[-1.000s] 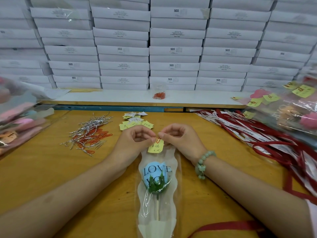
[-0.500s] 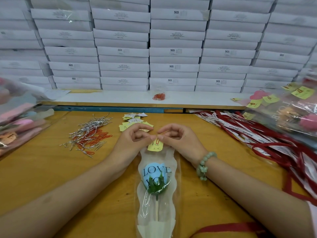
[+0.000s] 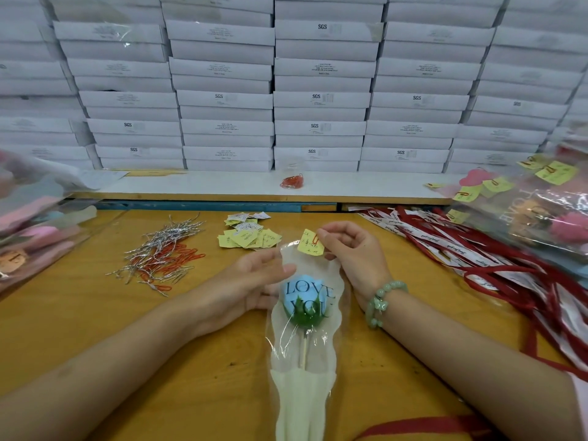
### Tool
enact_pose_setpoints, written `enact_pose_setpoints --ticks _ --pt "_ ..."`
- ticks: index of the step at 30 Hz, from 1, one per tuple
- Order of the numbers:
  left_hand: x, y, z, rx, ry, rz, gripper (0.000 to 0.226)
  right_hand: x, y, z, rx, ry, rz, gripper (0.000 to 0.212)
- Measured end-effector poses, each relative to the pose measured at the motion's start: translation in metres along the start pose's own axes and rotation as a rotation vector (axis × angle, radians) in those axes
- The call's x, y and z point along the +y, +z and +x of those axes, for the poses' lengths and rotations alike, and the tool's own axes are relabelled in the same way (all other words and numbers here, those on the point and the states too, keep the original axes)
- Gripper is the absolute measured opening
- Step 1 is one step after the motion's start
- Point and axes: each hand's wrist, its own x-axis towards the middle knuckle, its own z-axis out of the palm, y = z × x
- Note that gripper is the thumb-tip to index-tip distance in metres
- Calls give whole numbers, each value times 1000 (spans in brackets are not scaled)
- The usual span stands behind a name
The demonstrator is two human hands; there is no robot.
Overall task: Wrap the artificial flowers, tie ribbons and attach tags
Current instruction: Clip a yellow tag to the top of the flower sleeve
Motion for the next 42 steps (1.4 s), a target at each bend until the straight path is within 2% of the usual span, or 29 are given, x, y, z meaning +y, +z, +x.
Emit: enact_pose_setpoints --ticks 3,5,6,8,10,13,15,18,20,23,25,27,30,33,35,39,42 --pt "0 -1 0 -18 -72 82 109 1 -1 1 19 7 13 7" --pt "0 -3 1 -82 -78 104 115 1 -1 1 19 10 7 10" --pt "0 -4 1 -114 -74 108 110 1 -1 1 16 11 2 10" --pt "1 -5 0 -156 -47 95 86 1 0 1 13 7 -4 8" --pt "0 -4 -2 -175 -10 51 69 -1 2 0 23 15 -30 18" --pt "-2 -5 -1 -139 35 -57 74 -5 4 0 43 79 26 43" --pt "-3 -6 -1 -80 48 -151 82 -8 4 -1 39 121 71 48" --pt "-5 -6 1 -55 93 -224 54 -15 6 -6 17 191 89 49" --pt "-6 -5 1 -36 105 -245 45 -21 7 -8 -29 229 32 45" --pt "-6 -7 3 -50 102 -260 49 -37 5 -11 -88 255 25 37" --pt "-7 -9 4 -61 88 -265 62 -47 3 -19 -69 212 -56 30" --pt "-8 -10 5 -72 93 -272 65 -55 0 -35 -59 238 -90 25" --pt "-7 -10 5 -68 106 -297 68 -61 -8 -72 -184 375 -85 27" --pt "-9 -12 7 17 95 -391 85 -71 -13 -111 -363 480 -230 30" --pt "-9 -13 7 49 89 -405 88 -74 -13 -131 -505 523 -346 30" --pt "-8 -12 6 31 95 -381 89 -70 -18 -149 -692 549 -216 27" --pt "-8 -12 4 -9 124 -390 82 -76 -24 -152 -711 483 -213 17"
